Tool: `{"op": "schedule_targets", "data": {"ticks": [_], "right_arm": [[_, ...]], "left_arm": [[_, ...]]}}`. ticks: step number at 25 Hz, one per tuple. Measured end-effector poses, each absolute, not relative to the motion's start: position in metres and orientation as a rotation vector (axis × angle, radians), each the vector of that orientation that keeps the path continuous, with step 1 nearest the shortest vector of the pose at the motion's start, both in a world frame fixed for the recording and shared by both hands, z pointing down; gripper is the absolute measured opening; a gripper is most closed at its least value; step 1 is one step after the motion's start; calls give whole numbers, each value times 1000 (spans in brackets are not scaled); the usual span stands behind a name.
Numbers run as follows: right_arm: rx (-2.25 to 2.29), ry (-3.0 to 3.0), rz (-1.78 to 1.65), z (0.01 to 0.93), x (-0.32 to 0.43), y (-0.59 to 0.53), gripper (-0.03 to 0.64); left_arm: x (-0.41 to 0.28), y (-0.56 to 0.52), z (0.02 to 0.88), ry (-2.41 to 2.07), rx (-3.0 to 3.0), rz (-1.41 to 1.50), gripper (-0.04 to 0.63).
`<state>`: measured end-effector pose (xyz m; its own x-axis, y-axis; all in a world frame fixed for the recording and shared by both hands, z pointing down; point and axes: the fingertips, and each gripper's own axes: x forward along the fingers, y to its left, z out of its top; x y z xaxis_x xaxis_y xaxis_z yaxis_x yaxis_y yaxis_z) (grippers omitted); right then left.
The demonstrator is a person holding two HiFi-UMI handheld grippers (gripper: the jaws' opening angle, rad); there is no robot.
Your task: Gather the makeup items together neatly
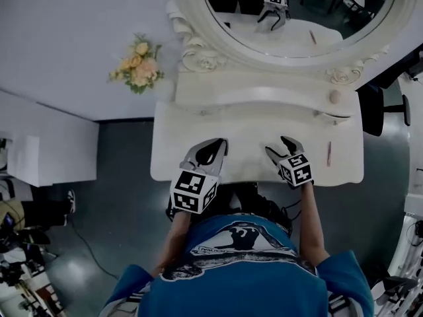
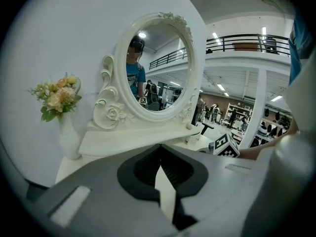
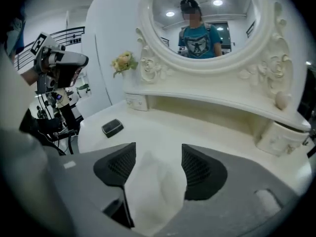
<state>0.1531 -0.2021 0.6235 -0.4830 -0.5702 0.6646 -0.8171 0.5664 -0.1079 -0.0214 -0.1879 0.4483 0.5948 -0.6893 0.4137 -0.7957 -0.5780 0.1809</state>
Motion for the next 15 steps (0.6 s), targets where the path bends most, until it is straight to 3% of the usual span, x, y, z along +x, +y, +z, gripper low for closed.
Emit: {"op": "schedule_targets", "data": {"ticks": [9, 15], "right_arm": [[1466, -2011, 691, 633, 308, -179, 198], [1623, -1863, 730, 641, 391, -167, 183]], "left_arm": [[46, -196, 453, -1113, 2521, 461, 18], [73, -198, 456, -1132, 2509, 469, 18]]}}
